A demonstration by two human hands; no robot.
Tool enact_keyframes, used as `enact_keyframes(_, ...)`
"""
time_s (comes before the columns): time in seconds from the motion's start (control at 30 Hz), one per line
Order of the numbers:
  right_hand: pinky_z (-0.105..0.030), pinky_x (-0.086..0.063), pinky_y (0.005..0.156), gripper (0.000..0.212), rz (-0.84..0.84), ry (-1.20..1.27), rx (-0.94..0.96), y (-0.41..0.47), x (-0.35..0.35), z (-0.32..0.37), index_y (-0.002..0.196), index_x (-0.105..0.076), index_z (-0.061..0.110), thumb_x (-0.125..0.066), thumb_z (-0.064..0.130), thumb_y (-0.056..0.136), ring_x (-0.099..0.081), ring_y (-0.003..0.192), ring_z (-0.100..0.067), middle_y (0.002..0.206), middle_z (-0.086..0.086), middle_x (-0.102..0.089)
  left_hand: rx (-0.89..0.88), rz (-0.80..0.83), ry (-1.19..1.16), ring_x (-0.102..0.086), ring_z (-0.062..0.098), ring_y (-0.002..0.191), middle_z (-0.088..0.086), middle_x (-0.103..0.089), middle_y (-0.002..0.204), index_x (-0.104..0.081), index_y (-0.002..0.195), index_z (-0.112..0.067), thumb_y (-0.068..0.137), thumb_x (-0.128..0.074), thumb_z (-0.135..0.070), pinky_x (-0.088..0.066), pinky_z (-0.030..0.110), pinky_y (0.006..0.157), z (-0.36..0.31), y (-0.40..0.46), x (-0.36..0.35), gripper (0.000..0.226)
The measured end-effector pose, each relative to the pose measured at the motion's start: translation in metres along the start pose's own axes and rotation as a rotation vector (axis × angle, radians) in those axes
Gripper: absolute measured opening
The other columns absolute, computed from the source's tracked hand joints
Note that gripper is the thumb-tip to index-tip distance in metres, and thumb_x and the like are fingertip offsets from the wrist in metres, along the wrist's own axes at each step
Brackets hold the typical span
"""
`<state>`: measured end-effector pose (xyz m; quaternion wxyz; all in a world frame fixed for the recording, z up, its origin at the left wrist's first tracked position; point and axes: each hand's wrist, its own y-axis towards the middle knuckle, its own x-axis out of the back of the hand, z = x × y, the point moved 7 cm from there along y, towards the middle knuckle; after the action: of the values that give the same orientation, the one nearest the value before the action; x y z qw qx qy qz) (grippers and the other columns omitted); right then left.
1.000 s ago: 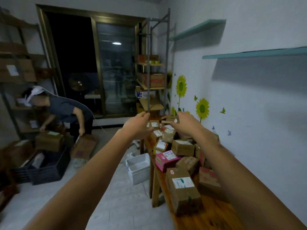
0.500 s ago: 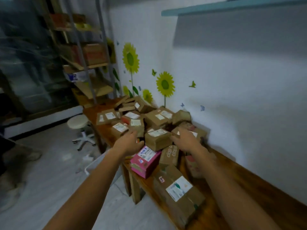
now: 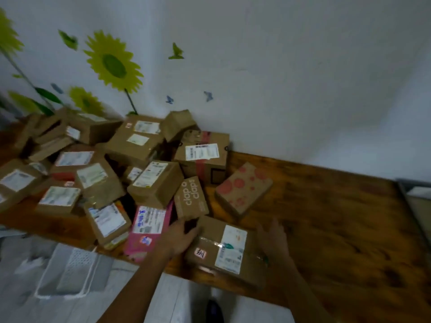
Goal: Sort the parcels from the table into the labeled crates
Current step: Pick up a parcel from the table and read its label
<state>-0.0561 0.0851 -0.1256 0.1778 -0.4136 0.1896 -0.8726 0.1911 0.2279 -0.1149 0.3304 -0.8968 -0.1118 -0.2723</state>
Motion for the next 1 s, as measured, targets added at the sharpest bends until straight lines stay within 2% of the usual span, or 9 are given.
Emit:
enact_keyframes(0.07,-0.053,-0.038,0.114,0.078,-0.025,0.095,-0.142,-0.002,-0.010,-0.030,0.157,-0.022,0.015,-0.050,0.058,0.098,-0.042,0.140,-0.037,0.158,-0.013,-0.035,-0.020,0.101,-0.051,-0.062,0.017,0.114,0.002,-0.060,0.136,-0.040,0.146,-0.027,0.097,-0.051,-0.057,-0.049,0.038,0.103,0.010,0.019,-0.013,0.058)
enact_keyframes(0.13,-0.049,-0.047,0.106,0.071,-0.015,0.175,-0.245,-0.011,-0.022,-0.043,0.150,-0.030,0.014,-0.052,0.057,0.098,-0.055,0.126,-0.033,0.144,-0.014,-0.050,-0.009,0.200,-0.097,-0.064,0.009,0.106,0.000,-0.061,0.133,-0.042,0.143,-0.026,0.100,-0.052,-0.048,-0.052,0.025,0.092,0.015,0.031,-0.025,0.049)
enact_keyframes(0.2,-0.043,-0.053,0.096,0.041,-0.027,0.241,-0.337,-0.026,-0.036,-0.049,0.122,-0.052,0.014,-0.052,0.049,0.101,-0.064,0.104,-0.025,0.120,-0.011,-0.064,-0.020,0.281,-0.118,-0.062,0.001,0.098,0.000,-0.062,0.128,-0.046,0.133,-0.029,0.102,-0.053,-0.036,-0.049,0.013,0.077,0.018,0.040,-0.036,0.032)
enact_keyframes(0.3,-0.034,-0.048,0.085,0.025,-0.091,0.233,-0.366,-0.040,-0.045,-0.052,0.084,-0.049,0.026,-0.051,0.042,0.104,-0.060,0.093,-0.020,0.094,-0.002,-0.061,-0.032,0.314,-0.200,-0.061,0.007,0.102,-0.002,-0.062,0.127,-0.045,0.130,-0.033,0.101,-0.056,-0.034,-0.048,0.022,0.084,0.023,0.047,-0.046,0.031)
enact_keyframes(0.5,-0.036,-0.046,0.092,0.045,-0.290,0.306,-0.452,-0.083,-0.032,-0.040,0.124,-0.056,0.012,-0.053,0.051,0.101,-0.060,0.112,-0.031,0.122,-0.012,-0.064,-0.140,0.339,-0.318,-0.050,0.014,0.124,-0.014,-0.052,0.131,-0.041,0.133,-0.040,0.090,-0.069,-0.040,-0.040,0.039,0.109,0.012,0.045,-0.028,0.052)
enact_keyframes(0.63,-0.039,-0.052,0.091,0.048,-0.443,0.395,-0.409,-0.121,-0.003,-0.007,0.123,-0.053,0.029,-0.052,0.067,0.093,-0.060,0.101,-0.024,0.112,-0.001,-0.062,-0.255,0.351,-0.553,-0.064,0.012,0.106,-0.013,-0.066,0.113,-0.057,0.118,-0.042,0.079,-0.068,-0.046,-0.052,0.028,0.087,-0.028,0.022,0.021,0.041)
enact_keyframes(0.77,-0.047,-0.053,0.098,0.066,-0.592,0.502,-0.326,-0.162,0.010,0.032,0.142,-0.046,0.032,-0.054,0.071,0.090,-0.061,0.115,-0.026,0.123,0.008,-0.058,-0.396,0.378,-0.635,-0.068,0.011,0.100,-0.008,-0.066,0.116,-0.053,0.131,-0.037,0.096,-0.060,-0.024,-0.056,0.024,0.076,-0.070,0.007,0.066,0.038)
enact_keyframes(0.87,-0.049,-0.052,0.101,0.079,-0.664,0.571,-0.263,-0.184,0.012,0.053,0.150,-0.038,0.034,-0.052,0.076,0.084,-0.059,0.120,-0.026,0.136,0.004,-0.057,-0.493,0.335,-0.570,-0.065,0.014,0.105,-0.006,-0.061,0.121,-0.049,0.136,-0.037,0.098,-0.061,-0.031,-0.054,0.021,0.074,-0.094,0.004,0.093,0.040)
enact_keyframes(1.0,-0.049,-0.054,0.097,0.080,-0.708,0.703,-0.166,-0.197,0.005,0.069,0.147,-0.039,0.046,-0.053,0.081,0.076,-0.061,0.118,-0.024,0.140,0.005,-0.056,-0.596,0.221,-0.460,-0.045,0.023,0.138,0.003,-0.050,0.147,-0.052,0.142,-0.021,0.096,-0.051,-0.048,-0.040,0.038,0.113,-0.110,-0.005,0.129,0.053)
